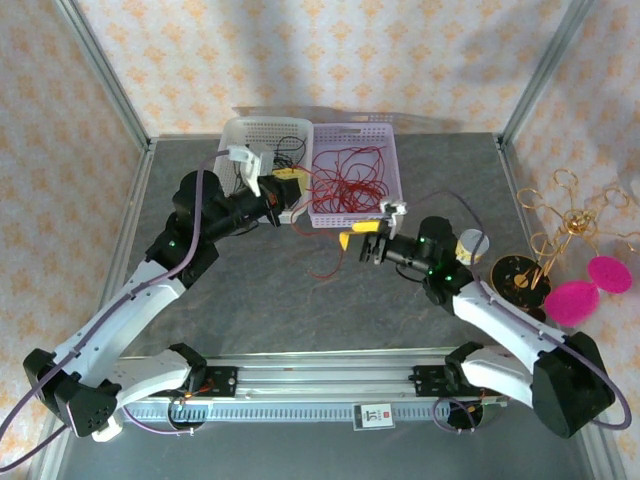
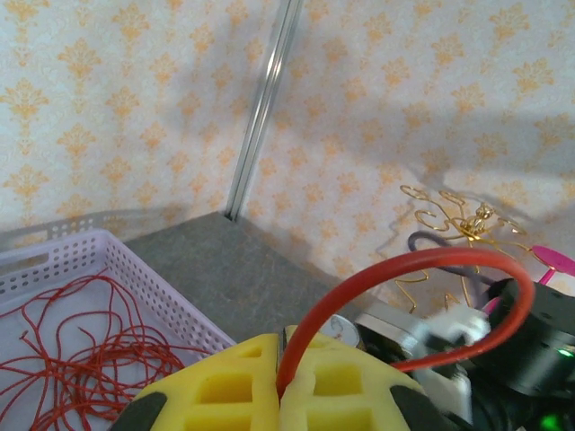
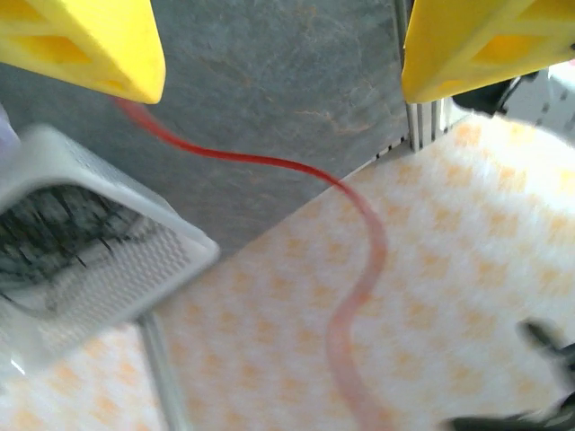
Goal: Untangle the cables
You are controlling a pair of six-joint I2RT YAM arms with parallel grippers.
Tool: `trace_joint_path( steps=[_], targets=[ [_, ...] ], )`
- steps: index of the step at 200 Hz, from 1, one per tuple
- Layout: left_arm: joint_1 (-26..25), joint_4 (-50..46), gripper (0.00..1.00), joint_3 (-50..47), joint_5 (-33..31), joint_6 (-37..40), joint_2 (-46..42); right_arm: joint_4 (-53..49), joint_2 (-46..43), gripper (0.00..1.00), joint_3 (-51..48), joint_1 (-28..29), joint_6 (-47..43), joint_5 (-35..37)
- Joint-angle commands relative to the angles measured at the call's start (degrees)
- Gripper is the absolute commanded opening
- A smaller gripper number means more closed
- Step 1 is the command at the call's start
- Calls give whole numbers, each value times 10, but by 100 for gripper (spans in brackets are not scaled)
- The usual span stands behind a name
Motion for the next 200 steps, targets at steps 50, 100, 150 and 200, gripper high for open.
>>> trace_joint_path(
  steps=[50, 100, 150, 200],
  targets=[
    [-4, -52, 0, 52, -2, 3, 10, -9, 79, 71, 77, 28, -295, 23],
    [-4, -84, 0, 76, -7, 12, 11, -28, 162, 70, 123, 32, -399, 6],
    [-4, -104, 0, 100, -17, 19, 16, 7, 227, 32, 146, 44, -385, 75],
    [-5, -170, 0, 163, -191, 97, 24, 21, 169, 2, 51, 43, -275, 226]
  ],
)
